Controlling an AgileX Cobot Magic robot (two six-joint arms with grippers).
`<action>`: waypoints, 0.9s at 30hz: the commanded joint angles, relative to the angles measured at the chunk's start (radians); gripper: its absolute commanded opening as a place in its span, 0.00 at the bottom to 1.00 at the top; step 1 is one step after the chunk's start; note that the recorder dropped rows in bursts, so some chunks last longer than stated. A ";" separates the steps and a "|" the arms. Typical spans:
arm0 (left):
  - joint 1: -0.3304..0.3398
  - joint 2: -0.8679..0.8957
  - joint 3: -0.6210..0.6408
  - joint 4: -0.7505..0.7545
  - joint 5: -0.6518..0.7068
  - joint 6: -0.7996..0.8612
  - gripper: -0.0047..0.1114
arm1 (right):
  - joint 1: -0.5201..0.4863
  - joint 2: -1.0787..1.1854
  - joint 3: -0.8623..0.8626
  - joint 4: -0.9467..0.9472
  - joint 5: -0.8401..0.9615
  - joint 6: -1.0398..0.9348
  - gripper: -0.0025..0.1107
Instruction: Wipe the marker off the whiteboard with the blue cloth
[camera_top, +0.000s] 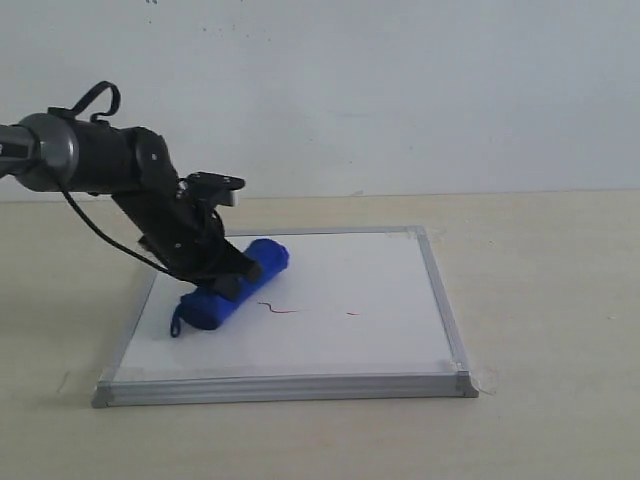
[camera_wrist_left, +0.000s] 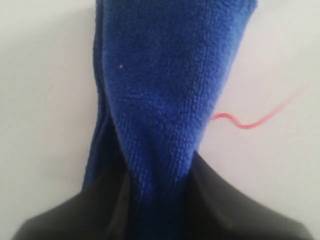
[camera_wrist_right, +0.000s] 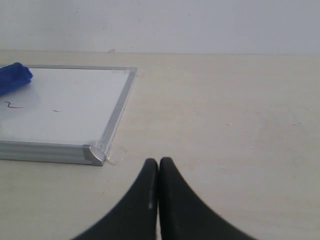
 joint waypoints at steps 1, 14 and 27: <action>0.100 0.008 0.007 0.155 0.058 -0.109 0.07 | -0.002 -0.004 0.000 0.000 -0.009 0.000 0.02; 0.038 0.008 0.019 0.064 0.147 -0.032 0.07 | -0.002 -0.004 0.000 0.000 -0.009 0.000 0.02; -0.015 0.008 0.017 0.091 0.034 -0.009 0.07 | -0.002 -0.004 0.000 0.000 -0.009 0.000 0.02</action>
